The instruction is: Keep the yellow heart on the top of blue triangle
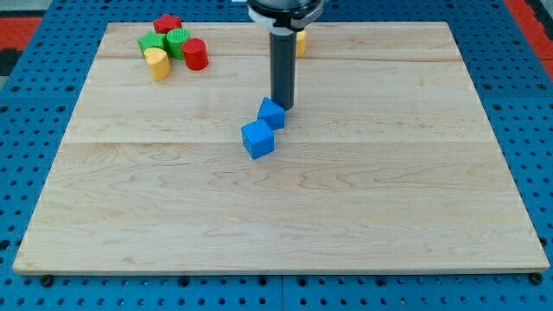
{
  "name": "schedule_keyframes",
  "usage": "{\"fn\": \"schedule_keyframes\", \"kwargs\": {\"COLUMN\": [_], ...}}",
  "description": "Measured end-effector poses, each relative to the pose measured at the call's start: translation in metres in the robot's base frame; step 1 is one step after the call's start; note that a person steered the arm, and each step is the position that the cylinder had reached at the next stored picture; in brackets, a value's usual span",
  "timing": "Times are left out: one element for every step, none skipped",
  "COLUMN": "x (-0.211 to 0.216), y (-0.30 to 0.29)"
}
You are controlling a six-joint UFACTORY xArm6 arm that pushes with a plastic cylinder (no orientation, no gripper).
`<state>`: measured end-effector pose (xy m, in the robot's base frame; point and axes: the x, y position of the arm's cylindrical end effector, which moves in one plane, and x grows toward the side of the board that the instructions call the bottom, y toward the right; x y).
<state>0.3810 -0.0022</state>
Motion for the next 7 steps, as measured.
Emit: {"fn": "schedule_keyframes", "kwargs": {"x": [-0.022,-0.022,-0.016,-0.04,-0.084,-0.111,-0.092], "y": [-0.005,-0.088,-0.204,-0.287,-0.261,-0.217,-0.183]}}
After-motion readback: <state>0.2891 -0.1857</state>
